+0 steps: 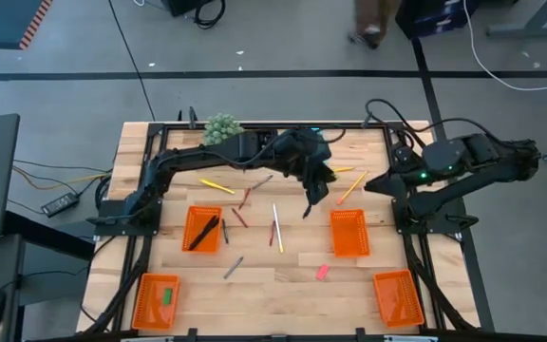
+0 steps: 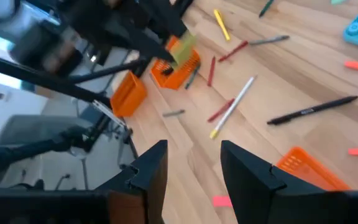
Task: Sort crayons/erasers/pens/pencils in bins
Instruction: Put the yellow eraser into the bottom left orange basket
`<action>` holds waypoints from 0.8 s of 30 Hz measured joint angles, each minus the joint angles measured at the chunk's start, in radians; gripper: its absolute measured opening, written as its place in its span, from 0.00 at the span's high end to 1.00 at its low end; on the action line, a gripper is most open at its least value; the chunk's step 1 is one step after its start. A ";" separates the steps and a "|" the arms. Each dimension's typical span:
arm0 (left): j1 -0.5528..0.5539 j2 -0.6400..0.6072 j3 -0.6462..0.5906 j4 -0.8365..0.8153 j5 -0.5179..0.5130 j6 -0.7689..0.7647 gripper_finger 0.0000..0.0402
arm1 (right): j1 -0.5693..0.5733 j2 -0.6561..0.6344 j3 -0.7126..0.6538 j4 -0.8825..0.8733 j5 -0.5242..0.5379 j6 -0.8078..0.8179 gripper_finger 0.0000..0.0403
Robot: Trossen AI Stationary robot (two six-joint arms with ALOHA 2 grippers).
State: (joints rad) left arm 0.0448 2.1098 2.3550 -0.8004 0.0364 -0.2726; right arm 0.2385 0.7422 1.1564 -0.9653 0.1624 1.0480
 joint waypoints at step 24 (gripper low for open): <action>-0.273 -0.102 -0.063 -0.766 -0.093 0.081 0.87 | 0.000 0.017 0.000 -0.109 0.046 -0.085 0.62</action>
State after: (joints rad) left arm -0.2286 2.0082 2.2924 -1.5668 -0.0568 -0.1913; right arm 0.2385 0.7587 1.1565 -1.0748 0.2082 0.9633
